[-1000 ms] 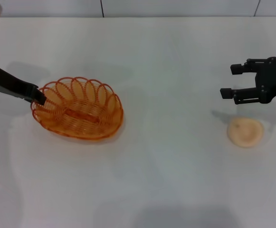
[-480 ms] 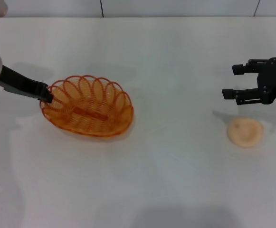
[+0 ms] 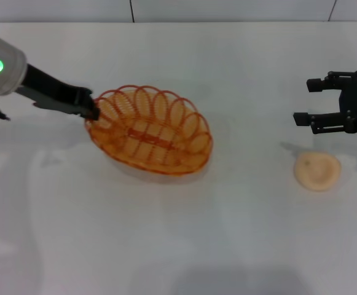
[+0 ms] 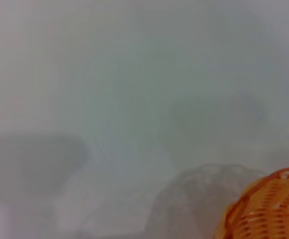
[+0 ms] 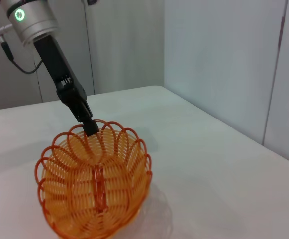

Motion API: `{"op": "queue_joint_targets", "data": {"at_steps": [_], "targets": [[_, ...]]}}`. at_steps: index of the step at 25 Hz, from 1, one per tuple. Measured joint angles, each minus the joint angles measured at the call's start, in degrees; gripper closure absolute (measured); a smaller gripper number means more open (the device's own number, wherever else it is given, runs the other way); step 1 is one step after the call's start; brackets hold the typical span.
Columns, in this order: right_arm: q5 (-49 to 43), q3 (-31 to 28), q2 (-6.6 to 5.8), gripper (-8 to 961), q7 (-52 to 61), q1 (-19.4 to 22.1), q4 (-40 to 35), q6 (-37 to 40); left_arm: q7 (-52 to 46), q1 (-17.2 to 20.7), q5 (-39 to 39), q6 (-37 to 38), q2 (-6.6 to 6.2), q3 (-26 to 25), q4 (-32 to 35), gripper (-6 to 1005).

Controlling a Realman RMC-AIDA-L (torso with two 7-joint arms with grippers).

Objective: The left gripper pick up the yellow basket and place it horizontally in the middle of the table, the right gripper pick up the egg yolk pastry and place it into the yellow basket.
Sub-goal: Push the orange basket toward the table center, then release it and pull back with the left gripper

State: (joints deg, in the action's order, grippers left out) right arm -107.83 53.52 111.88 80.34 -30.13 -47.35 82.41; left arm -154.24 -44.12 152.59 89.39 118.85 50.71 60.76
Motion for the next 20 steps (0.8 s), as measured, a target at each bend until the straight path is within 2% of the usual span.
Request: {"op": "queue_joint_targets", "data": {"at_steps": [5,10,16,20], "targets": [[-0.24,-0.08,-0.16,160,-1.06,0.3,-0.11,-0.62,-6.33,-1.12,-3.62,-0.33,-0.26,1.44,0.2,930],[-0.35,-0.54,-0.24,160,-2.84,0.71,-0.11,-0.77,-11.04,-0.93,-11.25,-2.13,-1.18,1.01,-1.29,934],[-0.5,-0.69,-0.71,159,-3.45,0.78,-0.11,-0.77,-14.14,-1.93,-12.04,-2.91,-1.74,0.31,-5.38,927],[-0.52,-0.7,-0.96,159,-3.59,0.81,-0.17,-0.77,-14.73,-2.88,-11.88,-3.8,-1.43,0.53,-9.6,915]]}}
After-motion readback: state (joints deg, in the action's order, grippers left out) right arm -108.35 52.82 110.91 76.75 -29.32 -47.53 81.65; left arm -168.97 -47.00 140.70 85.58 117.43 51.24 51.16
